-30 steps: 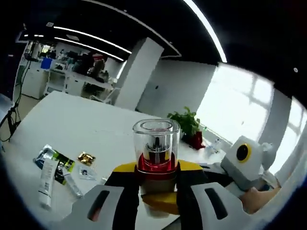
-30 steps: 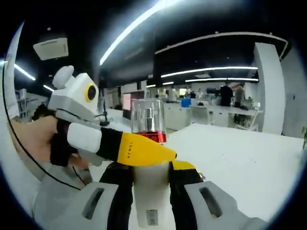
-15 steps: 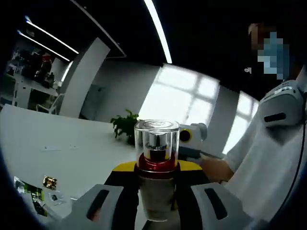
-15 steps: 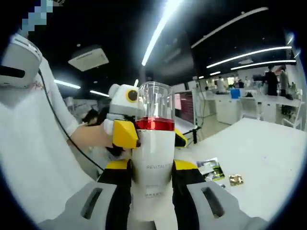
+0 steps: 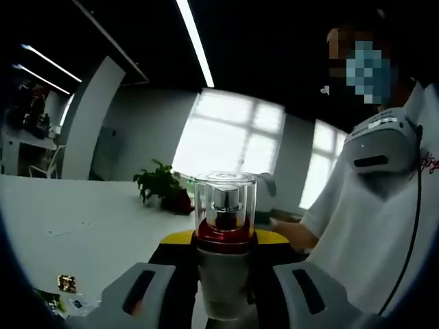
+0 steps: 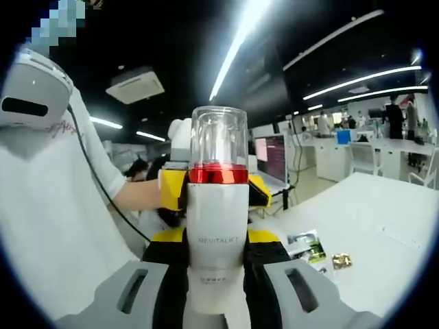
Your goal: Arrange the skincare products in the storage area until every visible bottle or jar stands upright without overlapping.
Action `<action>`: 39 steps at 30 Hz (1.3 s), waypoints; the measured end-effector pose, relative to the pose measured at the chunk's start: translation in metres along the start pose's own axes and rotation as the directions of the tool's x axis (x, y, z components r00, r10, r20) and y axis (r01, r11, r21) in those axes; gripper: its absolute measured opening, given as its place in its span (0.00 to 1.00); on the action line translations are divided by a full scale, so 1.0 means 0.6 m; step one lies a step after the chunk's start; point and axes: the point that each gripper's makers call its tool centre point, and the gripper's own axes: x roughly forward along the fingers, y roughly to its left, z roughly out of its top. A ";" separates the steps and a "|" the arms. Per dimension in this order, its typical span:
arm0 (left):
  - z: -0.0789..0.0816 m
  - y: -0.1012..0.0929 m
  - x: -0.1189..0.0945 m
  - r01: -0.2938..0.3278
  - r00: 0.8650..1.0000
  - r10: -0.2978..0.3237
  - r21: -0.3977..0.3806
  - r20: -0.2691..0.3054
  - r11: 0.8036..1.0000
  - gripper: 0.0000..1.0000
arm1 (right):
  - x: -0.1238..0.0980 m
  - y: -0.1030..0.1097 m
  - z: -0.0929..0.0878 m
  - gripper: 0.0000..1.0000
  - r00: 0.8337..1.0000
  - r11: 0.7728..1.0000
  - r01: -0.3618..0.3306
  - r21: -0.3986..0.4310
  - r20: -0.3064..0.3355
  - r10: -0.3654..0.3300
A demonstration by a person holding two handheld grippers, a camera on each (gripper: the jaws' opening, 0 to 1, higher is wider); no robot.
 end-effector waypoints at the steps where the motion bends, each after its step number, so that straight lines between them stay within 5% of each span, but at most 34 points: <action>1: 0.000 0.001 0.001 -0.002 1.000 0.002 0.007 -0.001 1.000 0.25 | -0.001 -0.005 0.000 0.29 1.000 1.000 0.015 -0.001 0.004 -0.015; 9: 0.012 0.021 0.013 -0.096 0.995 0.096 0.038 0.013 0.995 0.26 | -0.008 -0.036 0.010 0.28 0.988 0.989 0.147 0.030 0.045 -0.148; 13: 0.014 0.048 0.015 -0.224 0.975 0.223 0.066 0.013 0.972 0.27 | -0.018 -0.068 0.008 0.28 0.959 0.960 0.279 0.023 0.040 -0.279; 17: 0.016 0.066 0.015 -0.347 0.938 0.347 0.086 0.017 0.934 0.27 | -0.030 -0.096 0.005 0.28 0.909 0.909 0.417 -0.002 0.021 -0.417; 20: 0.017 0.079 0.016 -0.456 0.890 0.455 0.117 0.037 0.882 0.25 | -0.040 -0.122 0.003 0.28 0.845 0.844 0.534 -0.058 0.007 -0.534; 22: 0.016 0.085 0.015 -0.496 0.868 0.496 0.142 0.038 0.857 0.24 | -0.042 -0.129 0.000 0.28 0.822 0.820 0.568 -0.074 0.006 -0.569; 28: 0.031 0.096 0.022 -0.576 0.815 0.566 0.059 0.122 0.816 0.24 | -0.040 -0.133 -0.004 0.28 0.784 0.779 0.619 -0.105 0.014 -0.621; 32: 0.017 0.102 0.024 -0.638 0.770 0.633 0.113 0.084 0.761 0.24 | -0.041 -0.137 -0.012 0.28 0.766 0.762 0.641 -0.091 0.017 -0.642; 39: -0.014 0.108 0.029 -0.679 0.733 0.679 0.094 0.043 0.728 0.31 | -0.043 -0.140 -0.016 0.28 0.752 0.748 0.659 -0.077 0.025 -0.659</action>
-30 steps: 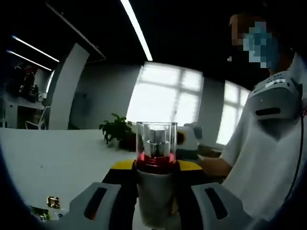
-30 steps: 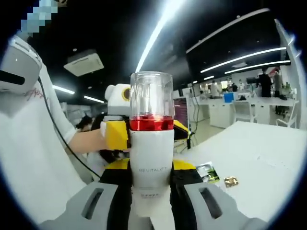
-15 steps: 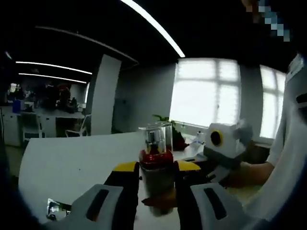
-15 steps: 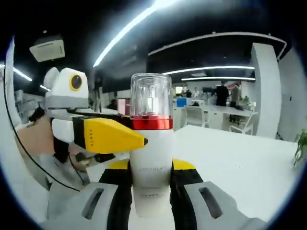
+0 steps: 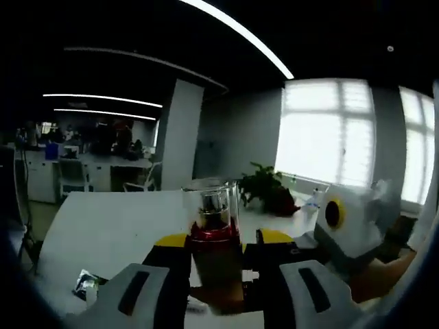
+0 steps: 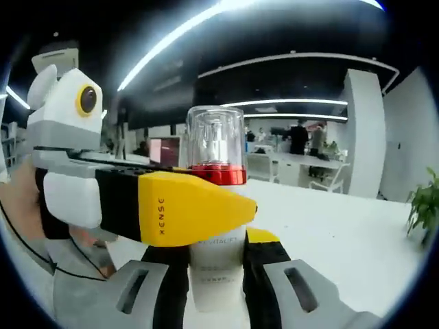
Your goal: Arrange the skincare products in the storage area until every visible bottle or jar stands upright without overlapping.
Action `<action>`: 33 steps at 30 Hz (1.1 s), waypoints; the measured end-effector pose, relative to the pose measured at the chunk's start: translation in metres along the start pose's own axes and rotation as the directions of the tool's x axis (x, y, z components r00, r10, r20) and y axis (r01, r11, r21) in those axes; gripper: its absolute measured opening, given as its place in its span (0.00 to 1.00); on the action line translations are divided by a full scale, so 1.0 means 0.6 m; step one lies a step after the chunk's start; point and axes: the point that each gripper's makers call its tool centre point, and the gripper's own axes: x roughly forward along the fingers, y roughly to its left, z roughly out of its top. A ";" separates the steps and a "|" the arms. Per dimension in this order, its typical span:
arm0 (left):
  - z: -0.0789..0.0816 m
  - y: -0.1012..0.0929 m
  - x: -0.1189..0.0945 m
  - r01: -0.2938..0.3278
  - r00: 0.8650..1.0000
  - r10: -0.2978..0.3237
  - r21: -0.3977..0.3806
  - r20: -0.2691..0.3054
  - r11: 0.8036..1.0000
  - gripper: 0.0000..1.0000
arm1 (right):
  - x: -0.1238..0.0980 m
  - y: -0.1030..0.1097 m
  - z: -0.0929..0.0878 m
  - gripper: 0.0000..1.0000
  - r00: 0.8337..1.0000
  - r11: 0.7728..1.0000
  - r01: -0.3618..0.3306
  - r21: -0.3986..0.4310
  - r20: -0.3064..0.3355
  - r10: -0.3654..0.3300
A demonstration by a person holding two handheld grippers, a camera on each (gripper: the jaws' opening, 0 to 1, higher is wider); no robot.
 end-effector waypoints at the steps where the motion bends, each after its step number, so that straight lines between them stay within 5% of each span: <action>1: -0.009 0.004 -0.001 -0.013 1.000 0.013 -0.013 -0.022 1.000 0.29 | 0.000 -0.001 0.001 0.28 1.000 1.000 0.005 -0.002 0.004 -0.005; 13: -0.003 0.007 -0.006 -0.007 1.000 0.007 -0.051 0.003 0.999 0.23 | -0.004 -0.007 0.008 0.29 1.000 0.999 0.025 -0.023 0.015 -0.025; 18: -0.002 0.008 -0.008 0.073 0.997 -0.074 -0.113 -0.007 0.991 0.23 | -0.007 -0.003 0.013 0.29 1.000 1.000 -0.001 -0.014 0.026 0.001; 21: -0.004 0.004 -0.010 0.162 0.986 -0.166 -0.122 -0.023 0.979 0.23 | -0.010 0.008 0.015 0.30 0.995 0.995 -0.100 -0.011 0.002 0.100; 26: -0.005 -0.007 -0.015 0.299 0.952 -0.303 -0.075 -0.049 0.951 0.23 | -0.021 0.022 0.015 0.31 0.957 0.957 -0.290 0.024 -0.023 0.290; 33: -0.009 -0.039 -0.032 0.483 0.874 -0.484 -0.034 -0.053 0.875 0.22 | -0.045 0.044 0.009 0.33 0.857 0.857 -0.515 0.001 -0.027 0.515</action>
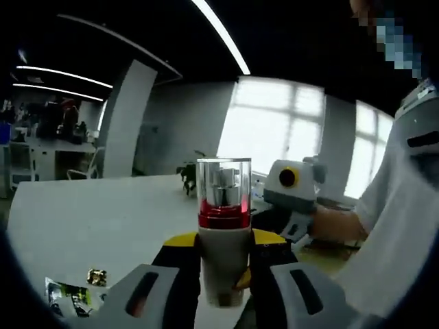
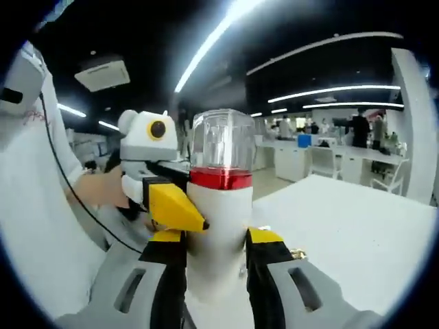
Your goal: Arrange the skincare products in the storage area until every visible bottle or jar stands upright without overlapping.
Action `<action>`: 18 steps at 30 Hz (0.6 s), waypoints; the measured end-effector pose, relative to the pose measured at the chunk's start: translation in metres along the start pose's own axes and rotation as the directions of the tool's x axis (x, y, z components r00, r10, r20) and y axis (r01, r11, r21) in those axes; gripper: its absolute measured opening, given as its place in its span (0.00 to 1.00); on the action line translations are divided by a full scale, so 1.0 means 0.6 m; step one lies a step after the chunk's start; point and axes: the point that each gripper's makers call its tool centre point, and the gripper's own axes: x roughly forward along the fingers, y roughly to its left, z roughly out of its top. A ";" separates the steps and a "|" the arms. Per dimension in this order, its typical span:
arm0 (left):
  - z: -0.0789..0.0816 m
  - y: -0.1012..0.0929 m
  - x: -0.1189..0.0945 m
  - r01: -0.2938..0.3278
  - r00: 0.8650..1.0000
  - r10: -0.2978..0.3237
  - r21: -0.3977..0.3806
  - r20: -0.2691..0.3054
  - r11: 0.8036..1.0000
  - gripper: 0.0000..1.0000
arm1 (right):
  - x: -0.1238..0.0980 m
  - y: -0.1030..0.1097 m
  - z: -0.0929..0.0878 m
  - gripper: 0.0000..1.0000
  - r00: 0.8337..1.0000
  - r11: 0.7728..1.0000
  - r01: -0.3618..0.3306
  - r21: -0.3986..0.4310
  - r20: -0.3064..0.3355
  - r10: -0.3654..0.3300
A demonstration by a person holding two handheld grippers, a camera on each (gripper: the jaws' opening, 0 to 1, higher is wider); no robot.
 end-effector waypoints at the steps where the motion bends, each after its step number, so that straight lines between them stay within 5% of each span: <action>1: -0.001 -0.007 0.001 0.024 1.000 -0.024 0.006 -0.004 1.000 0.22 | -0.001 0.007 0.000 0.33 0.999 0.999 -0.048 -0.001 0.001 0.048; 7: -0.003 -0.042 0.005 0.138 0.990 -0.138 0.056 0.000 0.989 0.22 | -0.010 0.032 -0.011 0.33 0.972 0.970 -0.236 0.059 0.034 0.234; 9: -0.005 -0.052 0.005 0.175 0.985 -0.175 0.077 -0.004 0.982 0.22 | -0.016 0.038 -0.018 0.31 0.960 0.961 -0.277 0.012 0.029 0.277; 18: -0.031 -0.065 0.021 0.233 0.972 -0.227 0.139 -0.060 0.963 0.23 | -0.023 0.040 -0.045 0.29 0.977 0.976 -0.208 -0.064 0.033 0.210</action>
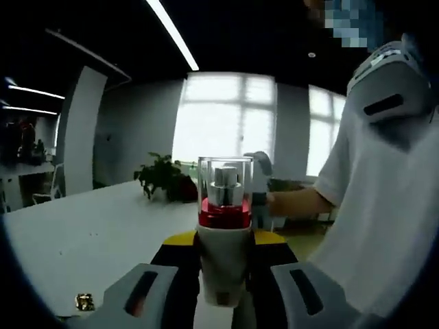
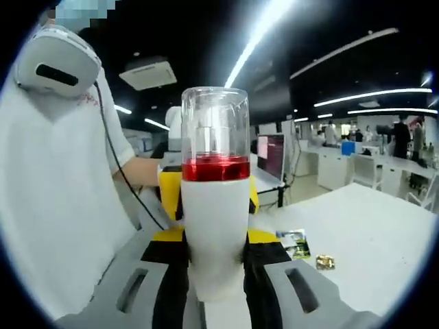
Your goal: Arrange the skincare products in the storage area until every visible bottle or jar stands upright without overlapping.
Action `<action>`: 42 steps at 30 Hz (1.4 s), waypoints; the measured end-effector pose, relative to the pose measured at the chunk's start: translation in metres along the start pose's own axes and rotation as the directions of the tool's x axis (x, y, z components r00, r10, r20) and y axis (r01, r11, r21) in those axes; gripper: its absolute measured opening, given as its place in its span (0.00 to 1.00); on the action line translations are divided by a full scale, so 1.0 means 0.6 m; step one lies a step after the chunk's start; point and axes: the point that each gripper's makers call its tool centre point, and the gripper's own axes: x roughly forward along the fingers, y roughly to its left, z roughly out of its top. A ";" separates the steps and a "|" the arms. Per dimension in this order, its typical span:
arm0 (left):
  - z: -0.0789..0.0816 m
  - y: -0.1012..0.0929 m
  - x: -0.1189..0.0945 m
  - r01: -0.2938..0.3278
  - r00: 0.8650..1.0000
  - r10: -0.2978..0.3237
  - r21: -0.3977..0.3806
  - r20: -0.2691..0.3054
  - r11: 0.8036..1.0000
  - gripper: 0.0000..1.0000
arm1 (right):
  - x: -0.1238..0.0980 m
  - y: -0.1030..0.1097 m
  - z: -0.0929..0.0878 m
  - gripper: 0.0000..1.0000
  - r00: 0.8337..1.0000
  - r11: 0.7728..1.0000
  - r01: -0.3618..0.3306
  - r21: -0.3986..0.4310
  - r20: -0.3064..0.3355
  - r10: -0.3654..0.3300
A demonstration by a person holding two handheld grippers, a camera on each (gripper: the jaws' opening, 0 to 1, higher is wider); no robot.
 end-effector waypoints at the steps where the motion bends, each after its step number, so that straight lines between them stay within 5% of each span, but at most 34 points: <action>1: -0.003 -0.001 0.005 0.004 1.000 -0.004 0.005 -0.008 1.000 0.23 | -0.001 -0.001 -0.002 0.29 1.000 1.000 0.004 0.001 -0.003 -0.004; 6: -0.023 -0.002 0.019 0.025 0.998 -0.024 0.017 -0.050 1.000 0.23 | -0.010 -0.005 -0.025 0.29 0.999 0.999 0.031 -0.016 -0.027 -0.032; 18: -0.123 0.006 0.063 0.072 0.979 -0.069 0.012 -0.194 0.997 0.22 | -0.024 -0.021 -0.134 0.29 0.984 0.994 0.103 -0.045 -0.143 -0.108; 34: -0.251 0.109 0.074 0.080 0.955 -0.090 -0.045 -0.283 0.996 0.22 | 0.005 -0.112 -0.266 0.29 0.961 0.988 0.152 -0.010 -0.231 -0.150; 42: -0.285 0.144 0.086 0.082 0.949 -0.090 -0.040 -0.303 0.996 0.22 | 0.019 -0.161 -0.308 0.29 0.952 0.987 0.160 -0.007 -0.265 -0.156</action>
